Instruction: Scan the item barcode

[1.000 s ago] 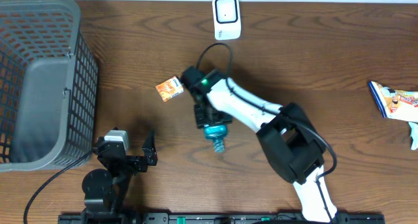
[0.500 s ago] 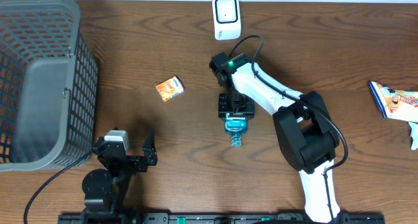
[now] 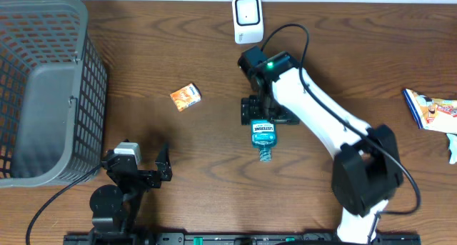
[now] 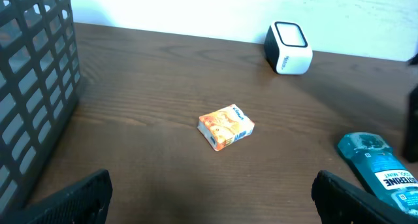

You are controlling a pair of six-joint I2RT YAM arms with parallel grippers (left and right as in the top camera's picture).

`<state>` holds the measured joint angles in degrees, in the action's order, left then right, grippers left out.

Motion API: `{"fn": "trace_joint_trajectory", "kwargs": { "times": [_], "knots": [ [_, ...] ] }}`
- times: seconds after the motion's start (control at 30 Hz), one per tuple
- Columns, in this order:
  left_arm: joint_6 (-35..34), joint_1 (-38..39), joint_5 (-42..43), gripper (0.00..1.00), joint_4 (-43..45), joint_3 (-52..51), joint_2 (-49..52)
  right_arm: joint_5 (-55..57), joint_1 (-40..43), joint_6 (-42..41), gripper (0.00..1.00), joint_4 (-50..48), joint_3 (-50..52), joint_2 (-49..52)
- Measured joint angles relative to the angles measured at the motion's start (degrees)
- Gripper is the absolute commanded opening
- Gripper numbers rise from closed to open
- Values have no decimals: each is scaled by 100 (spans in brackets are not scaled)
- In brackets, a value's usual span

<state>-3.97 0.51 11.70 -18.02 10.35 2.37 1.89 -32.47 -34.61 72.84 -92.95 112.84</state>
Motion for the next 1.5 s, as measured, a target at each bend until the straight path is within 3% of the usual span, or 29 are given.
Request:
{"fn": "trace_joint_trajectory", "kwargs": {
  "times": [0.13, 0.33, 0.57, 1.03, 1.23, 1.37, 1.5],
  "knots": [
    [0, -2, 0, 98, 0, 0, 0, 363, -424, -448, 99, 378, -17, -125],
    [0, 0, 0, 98, 0, 0, 0, 754, -1080, -940, 99, 136, 59, 59],
    [0, 0, 0, 98, -2, 0, 0, 1086, -1187, -1314, 99, 4, 393, 190],
    [0, 0, 0, 98, 0, 0, 0, 1152, -977, -984, 99, -1349, 1519, 192],
    [0, 0, 0, 98, 0, 0, 0, 758, -592, -455, 99, -2052, 1661, 195],
    [0, 0, 0, 98, 0, 0, 0, 442, -494, -205, 87, -2391, 1781, 162],
    [0, 0, 0, 98, 0, 0, 0, 227, -476, -149, 82, -2363, 1886, 111]
  ]
}}
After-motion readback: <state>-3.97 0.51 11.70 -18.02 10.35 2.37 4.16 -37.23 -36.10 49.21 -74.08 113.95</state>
